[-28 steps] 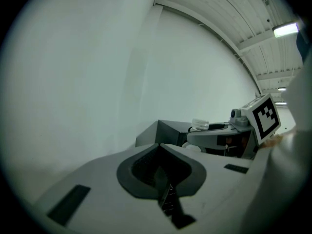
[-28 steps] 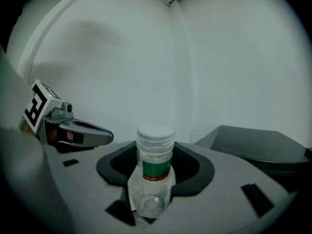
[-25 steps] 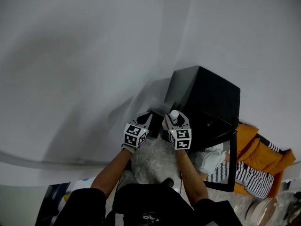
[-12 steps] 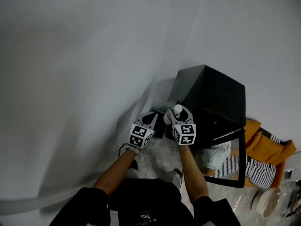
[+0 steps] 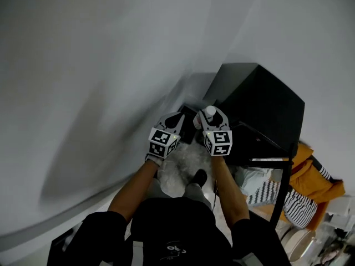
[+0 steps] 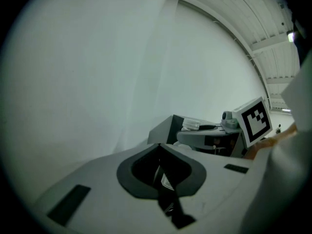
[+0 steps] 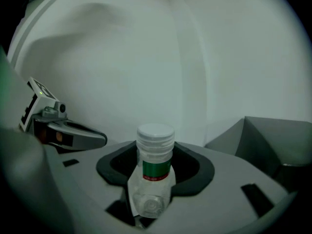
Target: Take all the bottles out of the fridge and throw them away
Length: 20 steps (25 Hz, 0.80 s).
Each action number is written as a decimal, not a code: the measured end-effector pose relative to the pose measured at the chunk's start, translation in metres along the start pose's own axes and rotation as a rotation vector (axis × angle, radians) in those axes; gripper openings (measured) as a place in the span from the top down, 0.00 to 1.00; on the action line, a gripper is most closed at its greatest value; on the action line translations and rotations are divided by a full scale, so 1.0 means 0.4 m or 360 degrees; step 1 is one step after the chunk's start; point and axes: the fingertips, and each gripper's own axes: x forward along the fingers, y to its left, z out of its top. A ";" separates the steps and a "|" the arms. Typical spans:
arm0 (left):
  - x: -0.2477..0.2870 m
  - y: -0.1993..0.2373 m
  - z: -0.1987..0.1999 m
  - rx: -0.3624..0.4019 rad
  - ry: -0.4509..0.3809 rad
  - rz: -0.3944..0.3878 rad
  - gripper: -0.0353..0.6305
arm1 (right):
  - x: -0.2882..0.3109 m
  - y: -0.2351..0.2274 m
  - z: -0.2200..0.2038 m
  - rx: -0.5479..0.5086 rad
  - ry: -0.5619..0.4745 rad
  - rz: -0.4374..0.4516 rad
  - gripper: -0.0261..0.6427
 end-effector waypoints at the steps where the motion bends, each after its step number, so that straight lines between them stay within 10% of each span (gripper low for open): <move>1: 0.008 0.004 -0.013 -0.0007 0.0015 0.0008 0.94 | 0.014 -0.004 -0.018 0.0004 0.0013 0.0014 0.65; 20: 0.206 0.110 -0.454 -0.0110 0.0282 -0.0053 0.94 | 0.310 -0.049 -0.533 0.0051 0.0175 0.0093 0.65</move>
